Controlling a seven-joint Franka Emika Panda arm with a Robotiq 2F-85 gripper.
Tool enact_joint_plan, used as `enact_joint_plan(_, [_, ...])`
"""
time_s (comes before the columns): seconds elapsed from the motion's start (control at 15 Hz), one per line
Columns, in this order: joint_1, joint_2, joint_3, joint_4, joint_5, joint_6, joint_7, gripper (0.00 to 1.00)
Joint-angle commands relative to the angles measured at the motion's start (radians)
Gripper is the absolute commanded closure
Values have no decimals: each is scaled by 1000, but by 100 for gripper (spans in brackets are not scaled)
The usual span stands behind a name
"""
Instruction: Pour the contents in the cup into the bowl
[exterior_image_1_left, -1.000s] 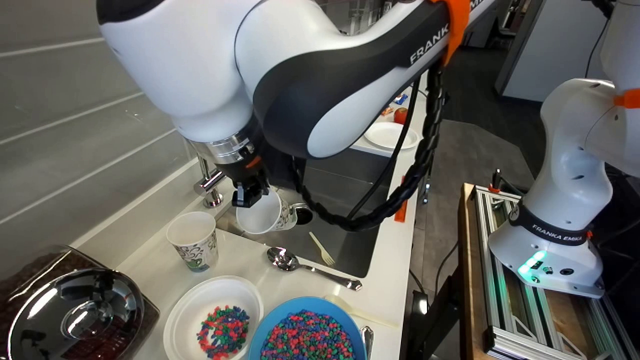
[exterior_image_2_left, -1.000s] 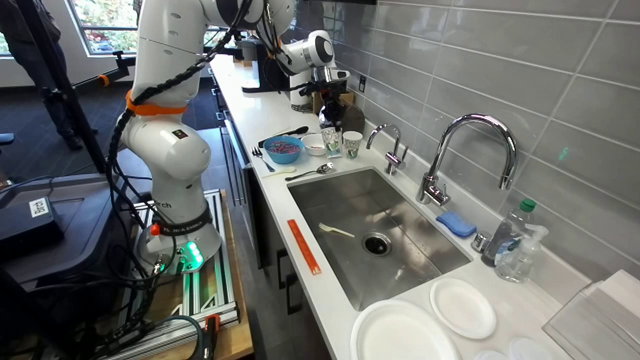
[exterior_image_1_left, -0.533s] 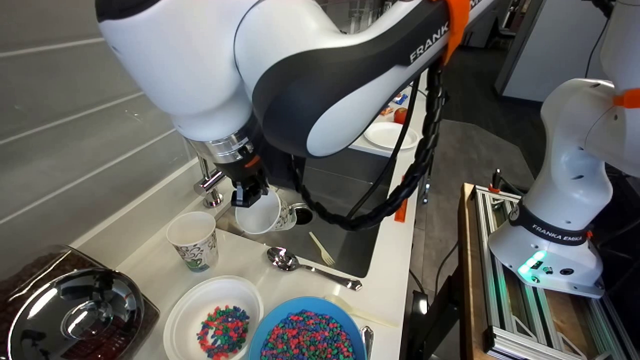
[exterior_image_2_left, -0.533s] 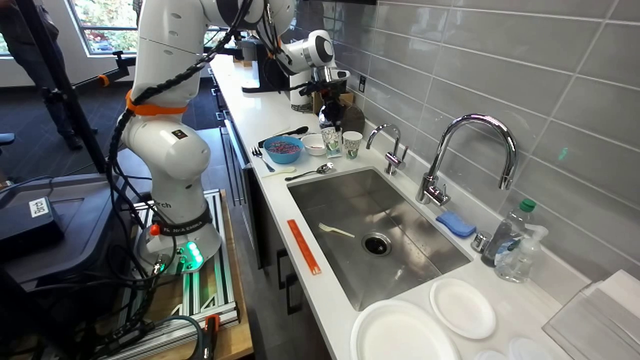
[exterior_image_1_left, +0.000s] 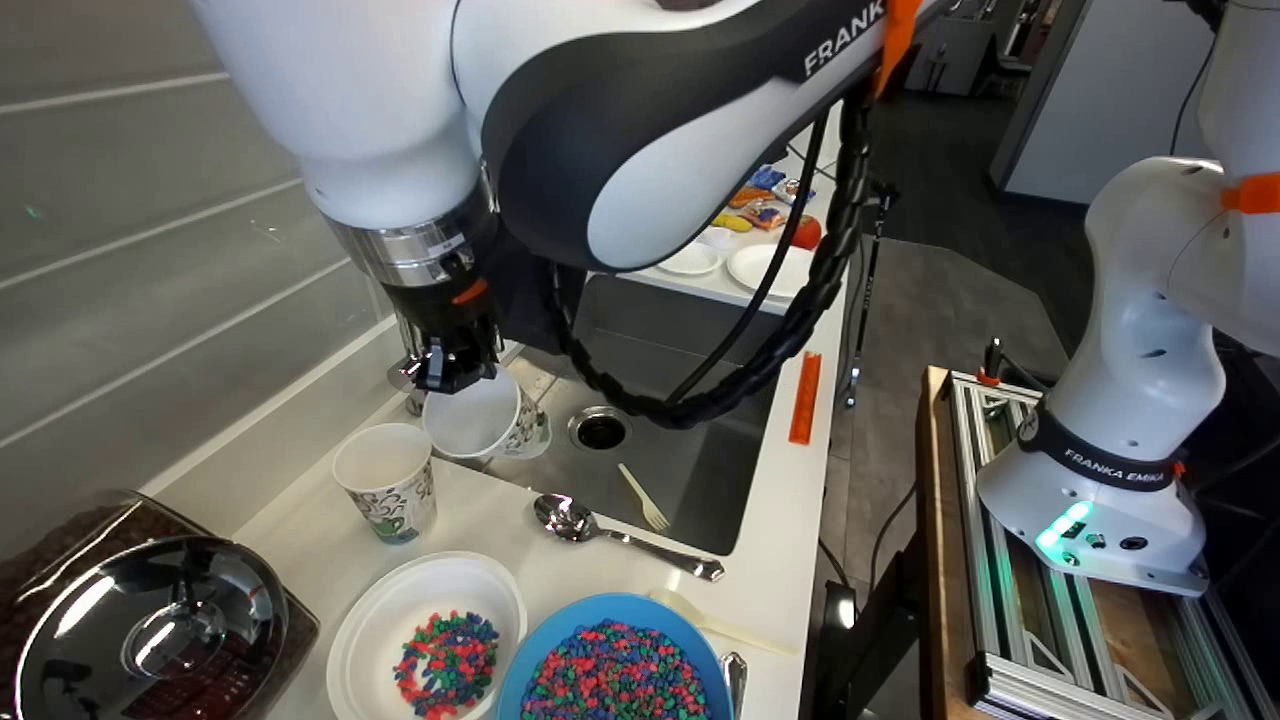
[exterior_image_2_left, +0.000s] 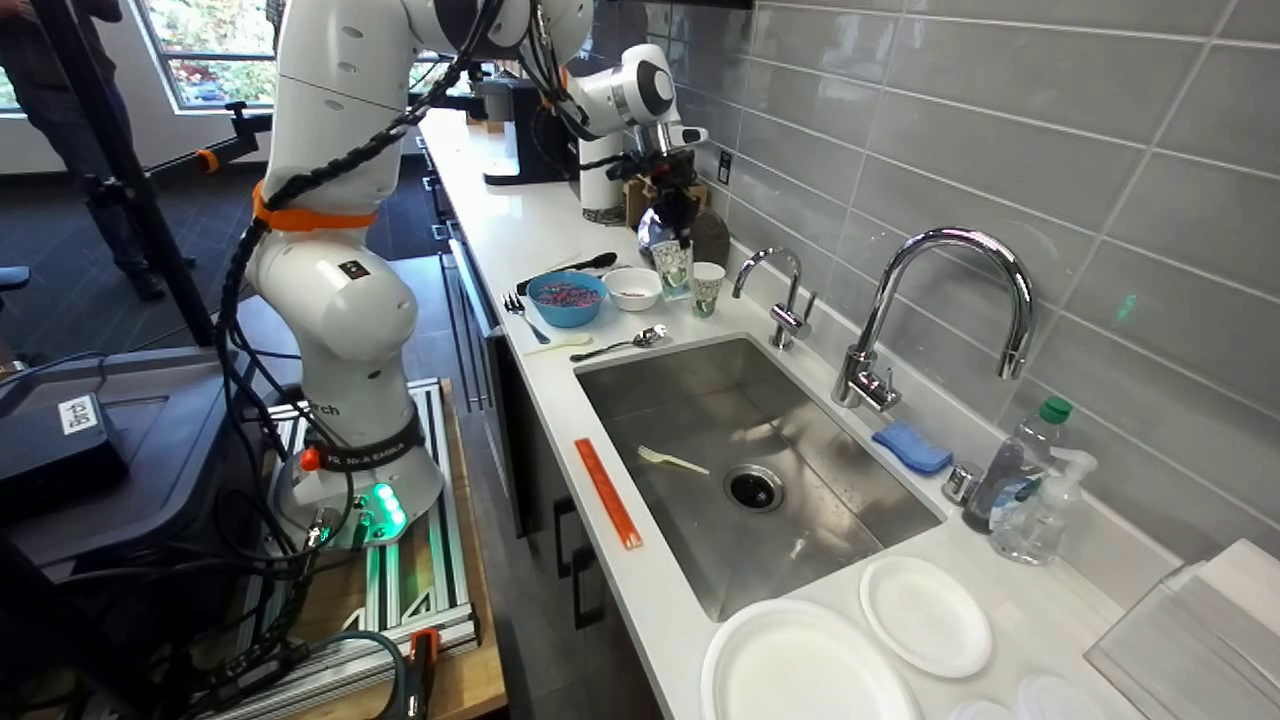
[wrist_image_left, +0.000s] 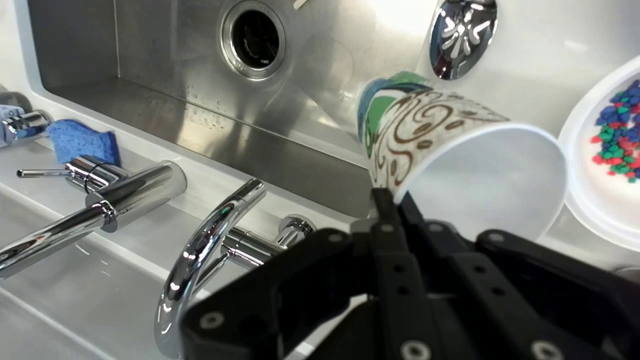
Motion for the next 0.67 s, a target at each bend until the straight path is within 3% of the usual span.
enact_joint_plan(0.0, [-31,-9,17,-7,34,68,6,99])
enact_joint_plan(0.6, [-74,-32,8,-38,108,176,17,99])
